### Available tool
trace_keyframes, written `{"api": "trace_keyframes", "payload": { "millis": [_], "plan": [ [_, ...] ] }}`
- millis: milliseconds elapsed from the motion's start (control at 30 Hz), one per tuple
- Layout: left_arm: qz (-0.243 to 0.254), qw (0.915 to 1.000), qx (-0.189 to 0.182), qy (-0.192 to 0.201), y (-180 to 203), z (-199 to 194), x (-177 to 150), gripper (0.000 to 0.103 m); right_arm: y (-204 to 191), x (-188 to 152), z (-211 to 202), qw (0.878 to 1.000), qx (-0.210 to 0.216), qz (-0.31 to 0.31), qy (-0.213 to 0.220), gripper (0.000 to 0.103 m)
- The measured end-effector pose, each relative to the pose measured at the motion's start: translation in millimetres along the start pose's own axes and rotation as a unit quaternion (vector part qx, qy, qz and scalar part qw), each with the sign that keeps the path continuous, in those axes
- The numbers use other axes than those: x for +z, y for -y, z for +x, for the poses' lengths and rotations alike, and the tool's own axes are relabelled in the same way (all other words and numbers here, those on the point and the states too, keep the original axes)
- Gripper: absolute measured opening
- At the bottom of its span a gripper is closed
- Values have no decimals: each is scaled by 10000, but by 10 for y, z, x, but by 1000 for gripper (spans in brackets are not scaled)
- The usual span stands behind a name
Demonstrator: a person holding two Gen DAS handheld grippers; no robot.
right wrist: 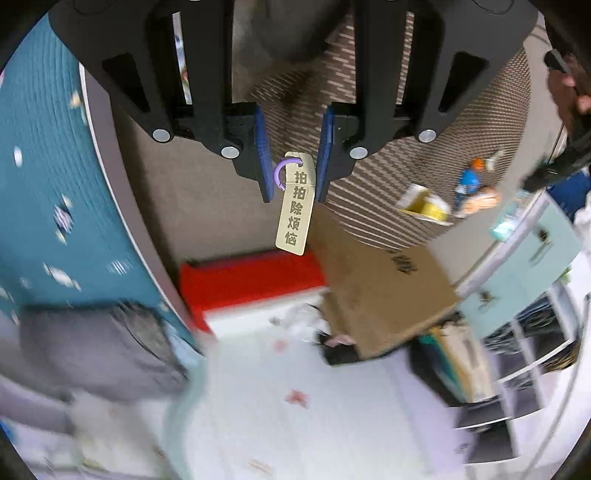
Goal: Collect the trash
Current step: 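Carry the teal pouch and beige tag to the bin and open both grippers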
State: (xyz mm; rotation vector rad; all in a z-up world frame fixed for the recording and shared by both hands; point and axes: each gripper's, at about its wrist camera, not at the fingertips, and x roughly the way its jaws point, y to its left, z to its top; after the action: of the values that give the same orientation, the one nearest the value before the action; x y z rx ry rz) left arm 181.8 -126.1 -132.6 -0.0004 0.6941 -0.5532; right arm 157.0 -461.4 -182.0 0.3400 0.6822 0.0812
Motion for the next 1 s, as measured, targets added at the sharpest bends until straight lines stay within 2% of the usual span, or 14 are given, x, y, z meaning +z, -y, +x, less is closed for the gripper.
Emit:
{"api": "trace_keyframes", "payload": {
  "millis": [167, 367, 400, 467, 600, 733, 1000],
  "plan": [
    [137, 9997, -115, -151, 207, 222, 36, 21, 632, -293, 310, 9963, -321, 637, -488, 23],
    [334, 9983, -272, -404, 517, 560, 68, 21, 1171, -626, 730, 9854, -446, 1341, -944, 24],
    [348, 9980, -294, -445, 567, 617, 79, 21, 1229, -657, 787, 9836, -450, 1431, -1001, 36],
    [418, 9969, -377, -557, 690, 756, 85, 21, 1410, -762, 922, 9763, -520, 1734, -1186, 69],
    [581, 9940, -511, -776, 946, 1059, 83, 21, 1624, -908, 917, 9695, -547, 2115, -1114, 73],
    [714, 9893, -691, -1072, 1207, 1432, 40, 21, 1742, -945, 704, 9690, -595, 2233, -877, 75],
    [941, 9768, -967, -1665, 1664, 2146, -137, 21, 1841, -742, 211, 9714, -722, 2248, -269, 82]
  ]
}}
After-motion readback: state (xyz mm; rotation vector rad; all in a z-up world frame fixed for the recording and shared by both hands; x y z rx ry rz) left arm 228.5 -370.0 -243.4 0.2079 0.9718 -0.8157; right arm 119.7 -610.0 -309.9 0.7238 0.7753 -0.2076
